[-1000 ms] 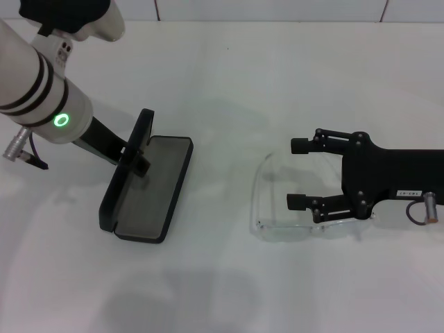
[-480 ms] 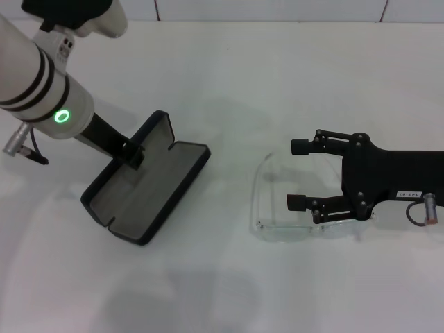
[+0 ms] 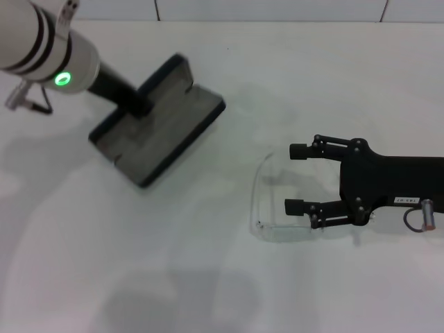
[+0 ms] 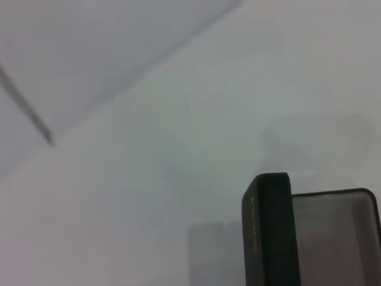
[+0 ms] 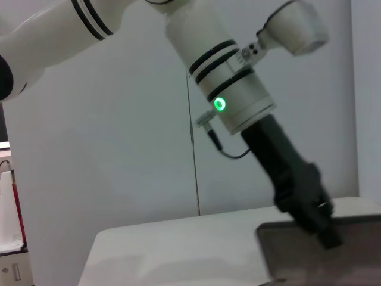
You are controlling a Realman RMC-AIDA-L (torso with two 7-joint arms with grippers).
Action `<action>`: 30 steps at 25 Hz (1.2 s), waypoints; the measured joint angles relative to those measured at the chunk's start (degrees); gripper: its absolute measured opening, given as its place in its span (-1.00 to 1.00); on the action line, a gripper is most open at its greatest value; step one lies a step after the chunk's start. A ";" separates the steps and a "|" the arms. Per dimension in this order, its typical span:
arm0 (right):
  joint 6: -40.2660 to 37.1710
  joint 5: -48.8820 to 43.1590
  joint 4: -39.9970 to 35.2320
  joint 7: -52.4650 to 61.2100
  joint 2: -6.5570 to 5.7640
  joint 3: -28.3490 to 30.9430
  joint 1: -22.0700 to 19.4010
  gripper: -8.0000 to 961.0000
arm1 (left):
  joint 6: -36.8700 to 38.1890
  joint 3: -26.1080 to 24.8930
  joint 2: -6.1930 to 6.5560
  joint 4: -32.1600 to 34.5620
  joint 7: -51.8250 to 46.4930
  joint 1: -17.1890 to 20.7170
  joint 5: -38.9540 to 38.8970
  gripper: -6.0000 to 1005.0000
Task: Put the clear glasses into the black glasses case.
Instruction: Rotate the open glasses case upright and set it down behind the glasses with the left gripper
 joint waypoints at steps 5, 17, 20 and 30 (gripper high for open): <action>0.00 0.00 0.30 -0.71 1.04 0.00 -0.11 0.81 | -7.71 0.32 -0.05 -0.74 17.09 -0.24 -1.33 -0.59; -0.43 0.36 0.05 -1.48 2.85 0.00 -2.94 0.81 | -19.01 4.75 -0.19 -8.32 41.61 -1.11 -9.84 -0.59; -0.41 0.32 0.13 -1.49 3.41 0.00 -3.11 0.81 | -21.76 5.54 -0.20 -11.02 41.59 -2.07 -9.73 -0.59; -0.51 0.48 -0.11 -1.49 4.34 1.42 -4.64 0.81 | -26.63 9.86 -0.31 -15.48 41.20 -2.97 -7.44 -0.58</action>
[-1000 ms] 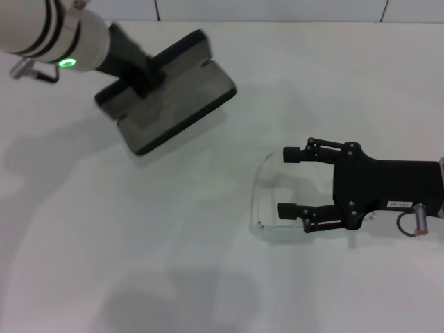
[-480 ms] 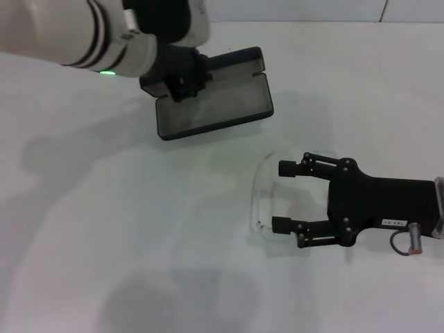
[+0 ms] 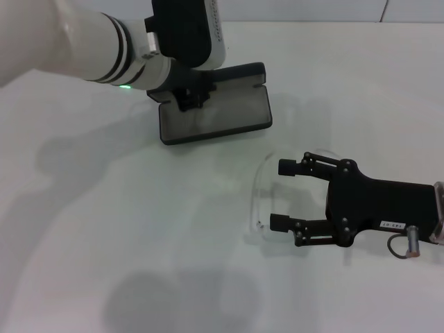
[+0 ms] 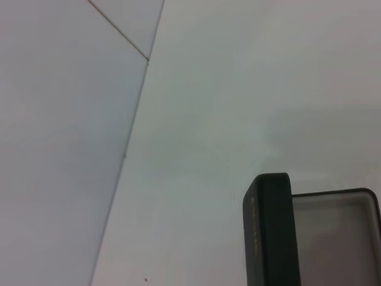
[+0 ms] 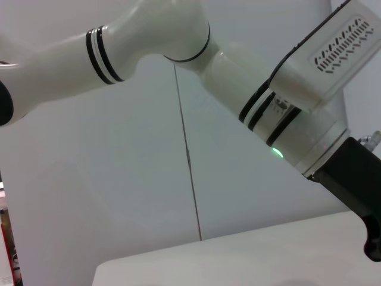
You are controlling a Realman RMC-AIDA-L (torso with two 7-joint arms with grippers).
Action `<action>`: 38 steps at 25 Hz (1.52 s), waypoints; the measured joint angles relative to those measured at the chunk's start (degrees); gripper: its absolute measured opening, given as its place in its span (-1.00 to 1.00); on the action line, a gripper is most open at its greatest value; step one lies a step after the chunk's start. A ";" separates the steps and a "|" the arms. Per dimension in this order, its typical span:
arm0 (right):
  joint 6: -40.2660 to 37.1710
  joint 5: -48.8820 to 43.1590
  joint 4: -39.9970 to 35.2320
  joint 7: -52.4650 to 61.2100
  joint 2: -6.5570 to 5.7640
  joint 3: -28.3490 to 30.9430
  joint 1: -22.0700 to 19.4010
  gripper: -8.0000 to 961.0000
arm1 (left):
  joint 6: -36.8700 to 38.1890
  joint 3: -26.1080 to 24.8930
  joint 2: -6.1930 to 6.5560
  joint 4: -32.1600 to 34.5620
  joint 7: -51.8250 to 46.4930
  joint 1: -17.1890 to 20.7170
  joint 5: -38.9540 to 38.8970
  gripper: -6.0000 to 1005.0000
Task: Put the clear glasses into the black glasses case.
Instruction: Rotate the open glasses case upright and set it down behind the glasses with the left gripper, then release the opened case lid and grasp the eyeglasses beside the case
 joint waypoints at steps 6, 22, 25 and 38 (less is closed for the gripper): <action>-0.02 -0.21 0.14 0.00 -0.01 -0.01 0.03 0.81 | -2.41 1.25 -0.08 -1.38 -0.52 0.10 -0.09 -0.58; 0.28 -0.31 -0.13 0.00 -0.18 -0.02 0.55 0.81 | -4.31 2.22 -0.09 -5.17 -3.34 -1.64 2.25 -0.34; 0.31 -0.31 -0.15 0.00 -0.23 -0.02 0.55 0.81 | -4.29 2.39 -0.09 -4.55 -3.64 -1.14 1.78 -0.17; -0.02 -0.16 0.27 0.95 -0.70 1.47 0.33 0.81 | 5.04 -14.63 0.49 9.43 10.28 10.94 -40.63 0.15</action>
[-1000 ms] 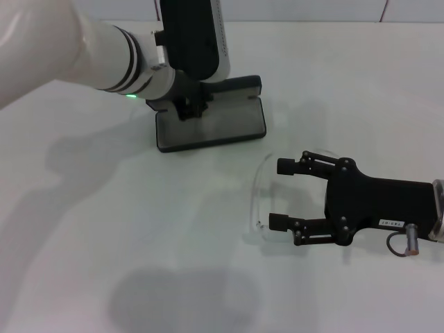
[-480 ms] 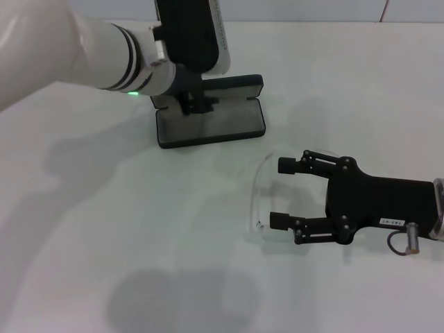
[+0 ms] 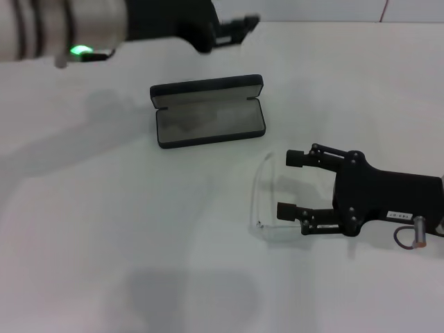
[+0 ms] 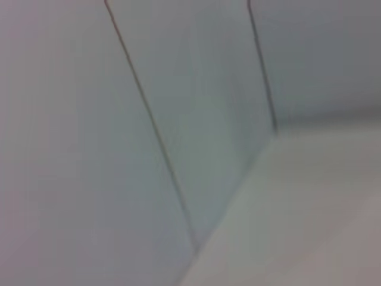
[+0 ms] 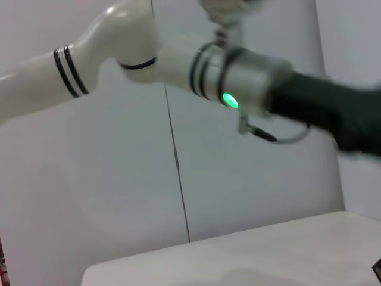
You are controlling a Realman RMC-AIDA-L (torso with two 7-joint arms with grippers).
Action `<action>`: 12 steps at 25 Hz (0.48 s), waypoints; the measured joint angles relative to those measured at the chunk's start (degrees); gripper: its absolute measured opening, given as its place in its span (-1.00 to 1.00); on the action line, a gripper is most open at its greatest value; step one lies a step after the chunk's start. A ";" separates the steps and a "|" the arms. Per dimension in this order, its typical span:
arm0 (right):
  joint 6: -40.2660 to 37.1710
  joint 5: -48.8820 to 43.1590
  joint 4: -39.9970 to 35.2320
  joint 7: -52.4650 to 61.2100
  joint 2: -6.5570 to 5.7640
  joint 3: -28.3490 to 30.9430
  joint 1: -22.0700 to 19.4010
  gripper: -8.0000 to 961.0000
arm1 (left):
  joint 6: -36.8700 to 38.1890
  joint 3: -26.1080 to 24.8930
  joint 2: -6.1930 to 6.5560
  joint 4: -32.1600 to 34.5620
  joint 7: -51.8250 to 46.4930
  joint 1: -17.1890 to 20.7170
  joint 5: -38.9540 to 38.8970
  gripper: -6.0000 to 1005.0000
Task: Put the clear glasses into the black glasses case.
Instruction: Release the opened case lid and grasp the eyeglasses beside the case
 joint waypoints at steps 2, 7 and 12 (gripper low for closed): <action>0.00 -0.03 -0.10 0.42 -0.04 0.01 0.18 0.81 | 5.91 -5.36 0.05 -2.20 3.15 0.71 -8.24 0.15; -0.02 -0.08 -0.85 1.83 -0.51 0.41 1.29 0.81 | 19.20 -16.54 0.01 -11.74 6.20 0.89 -20.13 0.28; 0.16 -2.96 -6.19 12.10 -2.90 3.32 2.08 0.81 | 27.64 -21.30 -0.11 -19.77 13.44 3.80 -27.91 0.59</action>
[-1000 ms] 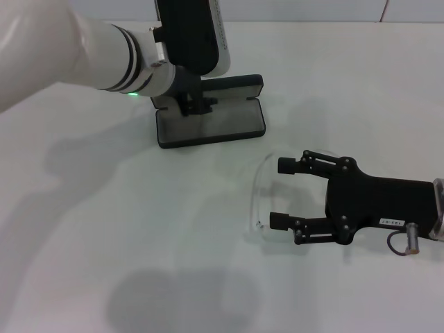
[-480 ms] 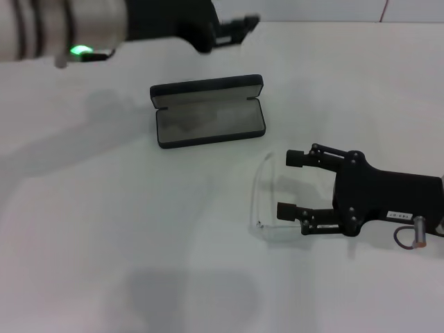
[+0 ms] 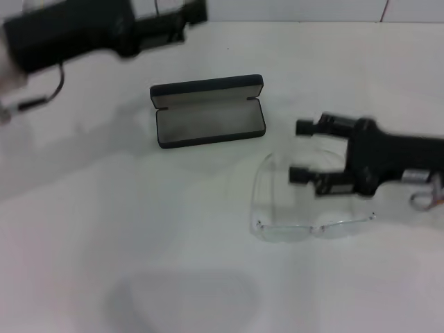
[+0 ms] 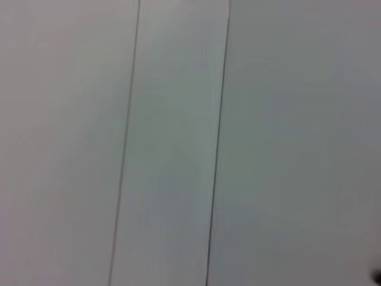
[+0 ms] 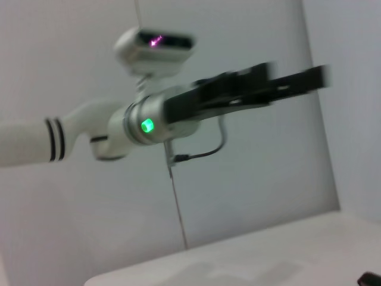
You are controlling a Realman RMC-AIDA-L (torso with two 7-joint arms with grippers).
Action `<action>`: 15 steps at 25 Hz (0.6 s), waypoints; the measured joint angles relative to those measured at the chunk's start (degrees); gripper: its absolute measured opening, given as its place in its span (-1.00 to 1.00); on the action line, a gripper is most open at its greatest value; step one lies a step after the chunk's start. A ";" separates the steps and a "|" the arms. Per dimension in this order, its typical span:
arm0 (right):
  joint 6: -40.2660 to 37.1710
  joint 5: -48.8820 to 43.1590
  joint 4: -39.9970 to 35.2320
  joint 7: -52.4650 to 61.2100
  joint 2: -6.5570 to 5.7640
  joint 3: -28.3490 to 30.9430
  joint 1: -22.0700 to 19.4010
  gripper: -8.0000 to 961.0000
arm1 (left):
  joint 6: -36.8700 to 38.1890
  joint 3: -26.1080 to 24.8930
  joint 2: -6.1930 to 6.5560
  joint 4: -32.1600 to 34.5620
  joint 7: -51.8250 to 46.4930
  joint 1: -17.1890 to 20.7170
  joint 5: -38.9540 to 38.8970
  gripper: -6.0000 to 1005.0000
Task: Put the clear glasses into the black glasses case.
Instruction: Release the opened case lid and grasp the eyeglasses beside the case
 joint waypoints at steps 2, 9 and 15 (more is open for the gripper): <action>0.09 -2.12 -3.01 4.85 -1.52 1.49 0.59 0.81 | 2.48 -0.22 0.08 -2.44 3.87 1.97 -1.07 0.68; -3.73 -21.05 -14.71 23.72 -4.30 11.93 6.82 0.80 | 5.30 -0.51 0.21 -7.73 10.31 7.98 0.46 0.78; -11.36 -41.62 -22.89 36.68 -4.07 14.56 14.85 0.79 | 5.80 -0.61 0.85 -11.76 11.56 8.08 2.83 0.78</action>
